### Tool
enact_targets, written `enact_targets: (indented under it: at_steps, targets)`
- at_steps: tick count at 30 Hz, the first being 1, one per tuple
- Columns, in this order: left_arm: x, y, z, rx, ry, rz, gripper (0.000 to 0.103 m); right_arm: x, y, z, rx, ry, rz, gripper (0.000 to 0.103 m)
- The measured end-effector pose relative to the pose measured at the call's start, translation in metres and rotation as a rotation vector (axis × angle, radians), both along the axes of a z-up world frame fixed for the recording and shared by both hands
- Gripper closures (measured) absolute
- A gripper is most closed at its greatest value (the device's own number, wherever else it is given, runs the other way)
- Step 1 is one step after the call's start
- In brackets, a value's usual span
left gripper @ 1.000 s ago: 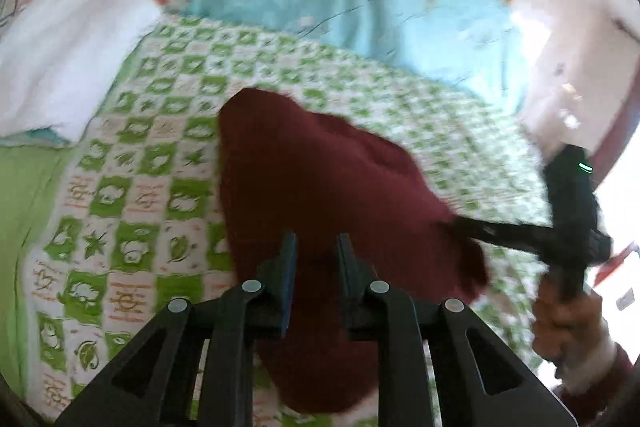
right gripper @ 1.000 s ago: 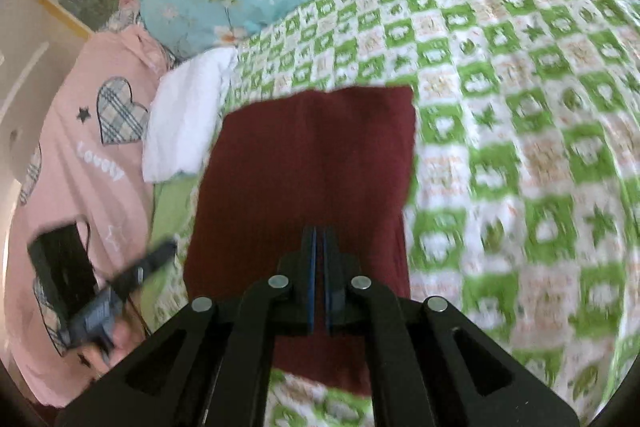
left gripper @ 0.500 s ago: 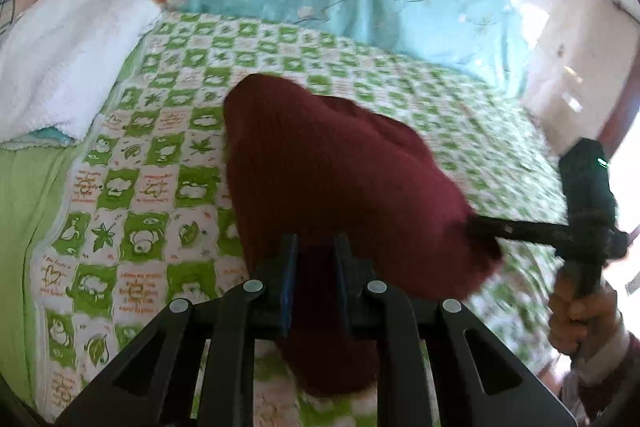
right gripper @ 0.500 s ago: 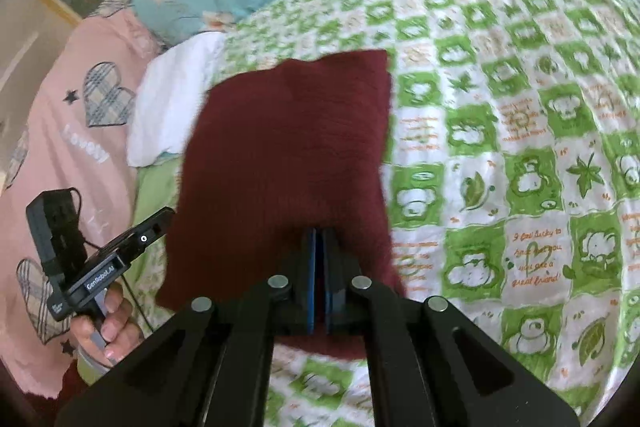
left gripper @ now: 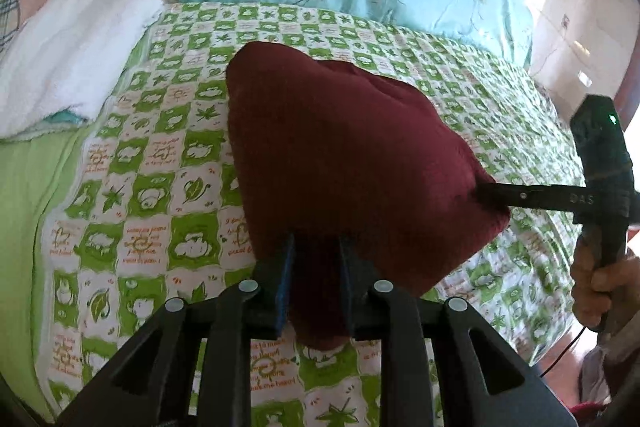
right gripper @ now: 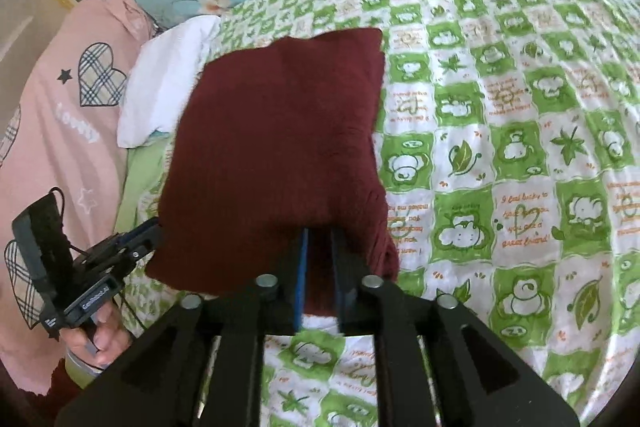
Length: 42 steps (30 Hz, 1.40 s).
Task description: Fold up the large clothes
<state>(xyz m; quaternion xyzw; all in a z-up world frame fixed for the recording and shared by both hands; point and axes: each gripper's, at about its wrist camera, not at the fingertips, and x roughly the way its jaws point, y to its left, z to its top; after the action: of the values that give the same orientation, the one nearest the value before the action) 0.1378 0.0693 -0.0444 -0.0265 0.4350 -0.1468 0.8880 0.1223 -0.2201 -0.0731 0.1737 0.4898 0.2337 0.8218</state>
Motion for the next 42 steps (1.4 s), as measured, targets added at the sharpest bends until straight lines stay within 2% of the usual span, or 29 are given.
enact_targets:
  at_steps: [1, 2, 5, 7, 9, 11, 15, 21, 27, 33, 36, 42]
  targets:
    - [-0.002, 0.002, 0.001, -0.004, 0.008, 0.02, 0.073, -0.001, 0.002, 0.001, 0.002, -0.005, 0.001, 0.067]
    - [-0.004, 0.003, 0.002, -0.007, 0.012, 0.032, 0.071, -0.004, 0.002, 0.004, 0.0, -0.015, 0.003, 0.065]
    - [-0.01, 0.006, 0.004, -0.015, 0.021, 0.065, 0.07, -0.013, 0.004, 0.007, -0.013, -0.021, 0.003, 0.064]
    - [-0.014, 0.007, 0.006, 0.002, 0.027, 0.09, 0.064, -0.018, 0.003, 0.008, -0.011, -0.02, -0.001, 0.064]
    - [-0.017, 0.007, 0.007, 0.02, 0.03, 0.114, 0.054, -0.02, 0.001, 0.009, -0.012, -0.017, -0.006, 0.064]
    - [-0.019, 0.007, 0.009, 0.035, 0.036, 0.133, 0.05, -0.025, -0.002, 0.01, -0.009, -0.016, -0.013, 0.063]
    - [-0.021, 0.003, 0.011, 0.087, 0.047, 0.161, 0.042, -0.034, -0.006, 0.012, -0.017, -0.019, -0.025, 0.055]
    - [-0.032, -0.004, 0.016, 0.142, 0.045, 0.181, 0.027, -0.045, -0.01, 0.014, -0.035, -0.024, -0.029, 0.049]
    - [-0.043, -0.005, 0.018, 0.169, 0.05, 0.196, 0.022, -0.06, -0.011, 0.015, -0.073, -0.037, -0.03, 0.04]
    - [-0.057, -0.007, 0.018, 0.233, 0.047, 0.213, 0.019, -0.074, -0.009, 0.011, -0.097, -0.04, -0.019, 0.031]
    - [-0.065, -0.007, 0.016, 0.267, 0.049, 0.219, 0.018, -0.079, -0.007, 0.008, -0.105, -0.029, -0.011, 0.029]
    - [-0.074, -0.003, 0.012, 0.281, 0.063, 0.224, 0.018, -0.091, 0.0, 0.002, -0.132, -0.023, 0.015, 0.029]
